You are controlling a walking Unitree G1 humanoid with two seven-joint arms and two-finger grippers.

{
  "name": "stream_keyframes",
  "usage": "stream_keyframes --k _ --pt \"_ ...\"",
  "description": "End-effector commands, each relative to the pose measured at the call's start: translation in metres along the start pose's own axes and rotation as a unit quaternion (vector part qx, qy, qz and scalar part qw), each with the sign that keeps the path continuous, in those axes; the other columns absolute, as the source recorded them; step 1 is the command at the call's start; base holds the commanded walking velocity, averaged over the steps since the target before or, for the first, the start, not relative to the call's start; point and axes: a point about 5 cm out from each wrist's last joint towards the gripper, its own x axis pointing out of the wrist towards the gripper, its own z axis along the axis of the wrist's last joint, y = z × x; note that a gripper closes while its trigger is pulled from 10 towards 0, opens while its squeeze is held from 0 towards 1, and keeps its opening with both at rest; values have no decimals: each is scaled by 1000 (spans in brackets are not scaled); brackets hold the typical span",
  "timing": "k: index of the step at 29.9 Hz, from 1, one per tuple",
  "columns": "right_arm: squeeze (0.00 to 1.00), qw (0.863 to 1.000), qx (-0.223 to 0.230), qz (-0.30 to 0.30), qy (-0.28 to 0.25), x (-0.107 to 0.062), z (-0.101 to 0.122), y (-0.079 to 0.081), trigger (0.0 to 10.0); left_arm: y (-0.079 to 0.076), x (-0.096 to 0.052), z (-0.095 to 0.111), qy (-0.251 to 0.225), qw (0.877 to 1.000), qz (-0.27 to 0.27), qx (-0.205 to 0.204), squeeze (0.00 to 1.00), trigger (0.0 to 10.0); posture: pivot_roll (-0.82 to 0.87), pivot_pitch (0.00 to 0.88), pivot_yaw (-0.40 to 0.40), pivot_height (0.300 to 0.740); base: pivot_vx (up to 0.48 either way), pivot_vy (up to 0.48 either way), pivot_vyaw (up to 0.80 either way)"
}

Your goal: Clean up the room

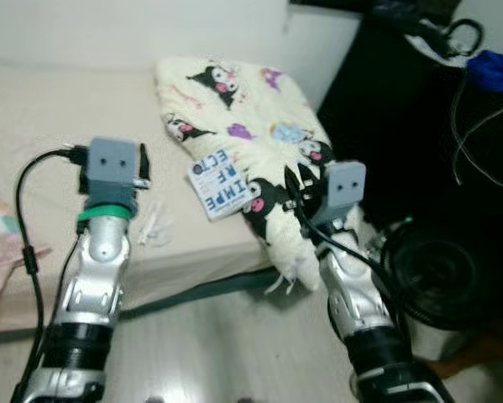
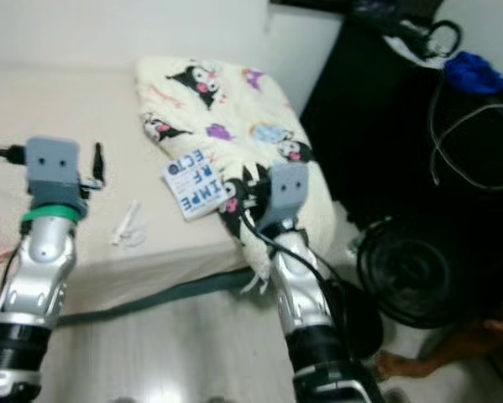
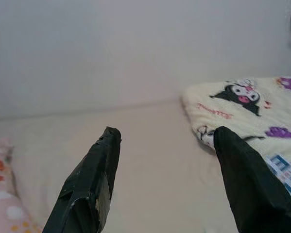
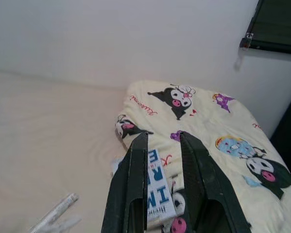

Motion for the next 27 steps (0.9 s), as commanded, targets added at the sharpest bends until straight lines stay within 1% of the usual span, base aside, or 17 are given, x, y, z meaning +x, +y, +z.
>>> stream_keyframes --k 1,6,8,9,10,11,12,14,15,16,18,21,27 --pt "0 1000 1 -17 13 -6 -7 -12 10000 -12 0 1 -2 1000 -12 -10 0 10000 31 4 -133 740 304 0 0" --pt "0 1000 -3 -16 14 -4 -7 -13 10000 -12 2 2 -5 1000 -7 -11 0 10000 45 0 -138 740 302 0 0" --pt "0 1000 -7 -12 12 1 -5 -15 10000 -11 0 2 -9 1000 -5 -3 0 10000 55 0 -126 740 270 0 0" --pt "0 1000 -7 -10 8 3 -3 -15 10000 -12 -1 2 -17 1000 -11 14 0 10000 56 0 -106 740 270 0 0" --pt "0 1000 -7 -10 8 3 -3 -15 10000 -12 -1 2 -17 1000 -11 14 0 10000 56 0 -106 740 270 0 0" --pt "0 1000 -7 -11 1 6 1 -16 10000 -15 -3 3 -30 999 -22 35 0 10000 57 0 -83 740 262 0 0" --pt "0 1000 -6 -12 -5 8 3 -17 10000 -17 -3 4 -39 998 -31 47 0 10000 57 0 -77 740 255 0 0" --pt "0 1000 -6 -12 -5 8 3 -17 10000 -17 -3 4 -39 998 -31 47 0 10000 57 0 -77 740 255 0 0" --pt "0 1000 -7 -13 -10 9 5 -18 10000 -18 -2 6 -44 997 -39 52 0 10000 60 0 -54 740 251 0 0" --pt "0 1000 -9 -15 -14 11 6 -18 10000 -20 2 10 -55 995 -54 62 0 10000 60 0 -23 740 244 0 0" --pt "0 1000 -9 -19 -16 11 6 -19 10000 -21 4 12 -60 994 -59 67 0 10000 56 0 -14 740 242 0 0" --pt "0 999 -5 -26 -19 12 7 -19 10000 -25 7 17 -78 991 -67 82 0 10000 53 0 -11 740 0 0 0" --pt "0 1000 -6 -23 -17 11 5 -18 10000 -28 7 17 -81 991 -67 82 0 10000 49 0 -15 740 0 0 0"
